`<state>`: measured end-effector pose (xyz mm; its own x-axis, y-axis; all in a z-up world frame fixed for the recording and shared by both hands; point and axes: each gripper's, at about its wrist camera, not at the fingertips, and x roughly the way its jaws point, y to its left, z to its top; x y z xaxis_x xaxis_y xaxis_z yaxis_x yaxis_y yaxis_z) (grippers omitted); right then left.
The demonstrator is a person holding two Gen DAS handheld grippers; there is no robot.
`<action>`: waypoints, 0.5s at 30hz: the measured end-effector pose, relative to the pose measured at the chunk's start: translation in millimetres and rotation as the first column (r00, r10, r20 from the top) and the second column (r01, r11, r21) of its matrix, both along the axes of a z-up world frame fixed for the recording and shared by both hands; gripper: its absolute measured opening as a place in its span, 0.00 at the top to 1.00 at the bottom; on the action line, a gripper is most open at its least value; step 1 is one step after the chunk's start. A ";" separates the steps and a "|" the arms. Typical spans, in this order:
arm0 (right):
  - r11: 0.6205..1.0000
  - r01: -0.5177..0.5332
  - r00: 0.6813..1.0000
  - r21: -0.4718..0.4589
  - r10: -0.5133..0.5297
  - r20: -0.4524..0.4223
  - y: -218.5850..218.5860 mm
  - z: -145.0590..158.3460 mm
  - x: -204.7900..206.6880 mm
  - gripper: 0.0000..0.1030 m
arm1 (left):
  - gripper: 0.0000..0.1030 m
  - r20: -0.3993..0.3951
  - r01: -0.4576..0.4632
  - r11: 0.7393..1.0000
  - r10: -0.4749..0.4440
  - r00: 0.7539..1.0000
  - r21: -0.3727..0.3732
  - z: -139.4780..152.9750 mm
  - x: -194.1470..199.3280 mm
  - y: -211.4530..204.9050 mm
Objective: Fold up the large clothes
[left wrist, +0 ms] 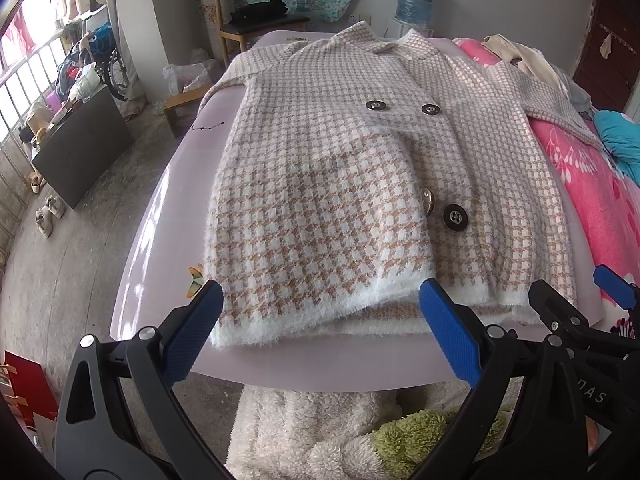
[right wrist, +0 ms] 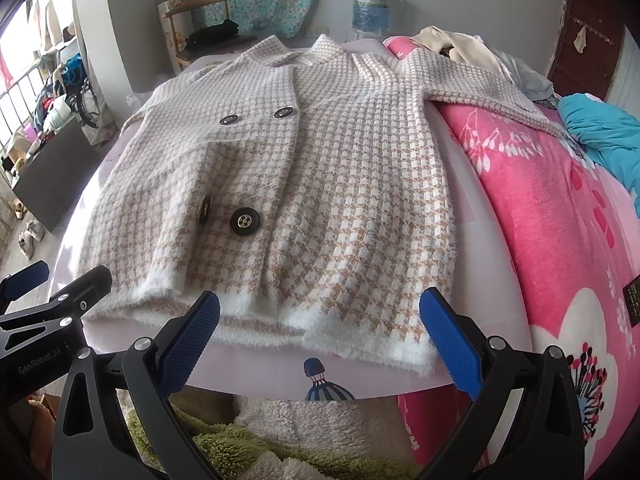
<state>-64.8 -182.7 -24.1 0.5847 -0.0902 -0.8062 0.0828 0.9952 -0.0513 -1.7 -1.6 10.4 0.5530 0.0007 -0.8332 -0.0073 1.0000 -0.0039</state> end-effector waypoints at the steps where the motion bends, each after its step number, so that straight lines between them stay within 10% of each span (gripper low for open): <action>1: 1.000 0.000 1.000 -0.001 0.000 0.001 0.2 0.0 -0.1 0.05 | 0.08 -0.001 0.000 1.000 0.000 1.000 0.000 0.0 0.0 0.0; 15: 1.000 0.006 1.000 -0.019 -0.006 0.009 0.8 2.7 5.3 0.05 | 0.08 -0.001 -0.001 1.000 0.001 1.000 -0.001 9.2 3.9 3.3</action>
<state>-59.4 -181.9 -21.4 0.5910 -0.1093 -0.7993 0.0894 0.9936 -0.0698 2.1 1.7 19.6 0.5522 0.0004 -0.8337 -0.0086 1.0000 -0.0052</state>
